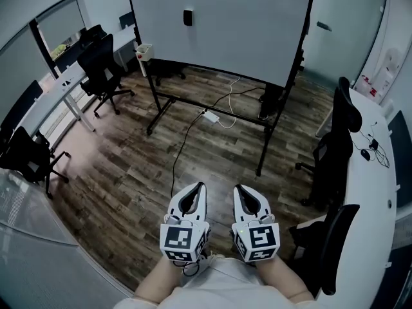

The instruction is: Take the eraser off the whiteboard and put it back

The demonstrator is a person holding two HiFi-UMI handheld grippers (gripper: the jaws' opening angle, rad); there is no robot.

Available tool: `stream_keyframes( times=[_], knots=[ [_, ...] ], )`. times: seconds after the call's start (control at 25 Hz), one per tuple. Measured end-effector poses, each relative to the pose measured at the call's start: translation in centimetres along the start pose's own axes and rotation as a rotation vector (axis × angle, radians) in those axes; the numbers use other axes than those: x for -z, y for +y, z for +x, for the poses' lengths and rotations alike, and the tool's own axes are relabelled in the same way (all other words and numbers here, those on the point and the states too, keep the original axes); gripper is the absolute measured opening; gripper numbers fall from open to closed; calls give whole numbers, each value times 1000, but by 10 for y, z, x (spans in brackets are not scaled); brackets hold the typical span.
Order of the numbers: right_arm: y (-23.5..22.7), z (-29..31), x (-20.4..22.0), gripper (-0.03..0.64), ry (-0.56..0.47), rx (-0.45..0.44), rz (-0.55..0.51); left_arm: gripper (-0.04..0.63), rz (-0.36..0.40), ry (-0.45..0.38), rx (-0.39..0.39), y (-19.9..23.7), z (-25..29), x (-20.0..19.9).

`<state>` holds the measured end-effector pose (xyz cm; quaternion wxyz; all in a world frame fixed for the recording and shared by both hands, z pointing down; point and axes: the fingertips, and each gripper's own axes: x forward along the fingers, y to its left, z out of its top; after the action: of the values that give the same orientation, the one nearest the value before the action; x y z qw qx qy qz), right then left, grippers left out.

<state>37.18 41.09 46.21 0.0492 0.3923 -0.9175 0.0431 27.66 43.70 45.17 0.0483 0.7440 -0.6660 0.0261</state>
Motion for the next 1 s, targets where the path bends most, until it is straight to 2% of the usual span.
stream_keyframes(
  times=[0.24, 0.4, 0.48, 0.72, 1.0],
  knots=[
    [-4, 12, 14, 28, 18, -9, 45, 17, 85, 15, -40, 18, 3, 8],
    [-1, 35, 26, 28, 52, -16, 58, 17, 1, 37, -37, 42, 16, 19],
    [1, 55, 26, 28, 66, -7, 56, 17, -16, 42, -31, 59, 26, 22],
    [8, 142, 18, 29, 82, 28, 40, 17, -24, 43, 4, 133, 81, 19],
    [26, 272, -12, 28, 89, 82, 25, 17, -3, 14, 54, 249, 158, -15]
  ],
)
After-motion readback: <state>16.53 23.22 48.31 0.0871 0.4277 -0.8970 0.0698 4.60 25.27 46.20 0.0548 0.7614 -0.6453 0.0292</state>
